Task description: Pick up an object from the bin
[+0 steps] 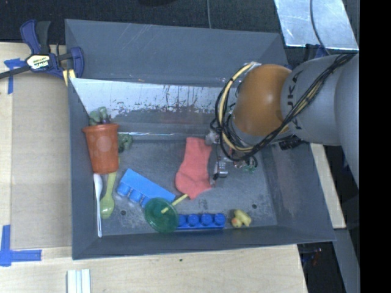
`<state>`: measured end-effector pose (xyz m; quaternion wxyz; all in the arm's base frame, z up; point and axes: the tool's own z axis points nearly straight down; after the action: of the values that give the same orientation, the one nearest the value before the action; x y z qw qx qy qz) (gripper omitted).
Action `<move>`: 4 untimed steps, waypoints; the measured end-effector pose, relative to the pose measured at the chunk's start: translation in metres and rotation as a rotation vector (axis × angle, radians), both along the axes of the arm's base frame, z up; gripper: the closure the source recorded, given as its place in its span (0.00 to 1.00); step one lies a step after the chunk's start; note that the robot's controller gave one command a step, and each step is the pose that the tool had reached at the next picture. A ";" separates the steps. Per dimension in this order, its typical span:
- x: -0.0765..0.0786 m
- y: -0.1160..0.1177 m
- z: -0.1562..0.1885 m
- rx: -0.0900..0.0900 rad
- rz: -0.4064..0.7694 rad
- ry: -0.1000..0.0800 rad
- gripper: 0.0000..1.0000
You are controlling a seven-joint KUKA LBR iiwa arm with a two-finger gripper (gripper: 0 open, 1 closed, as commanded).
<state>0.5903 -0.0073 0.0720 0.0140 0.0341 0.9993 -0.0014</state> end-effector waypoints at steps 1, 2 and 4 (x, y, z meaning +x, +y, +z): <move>-0.014 0.022 0.002 -0.007 0.240 0.001 0.00; 0.007 0.029 0.002 -0.007 0.237 -0.001 0.00; -0.011 0.051 0.020 0.001 -0.023 -0.004 0.00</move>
Offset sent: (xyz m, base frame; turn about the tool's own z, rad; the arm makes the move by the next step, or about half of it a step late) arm 0.0229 0.0337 0.0010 -0.3003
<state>0.5792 0.0439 0.0918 0.0162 0.0455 0.9988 -0.0008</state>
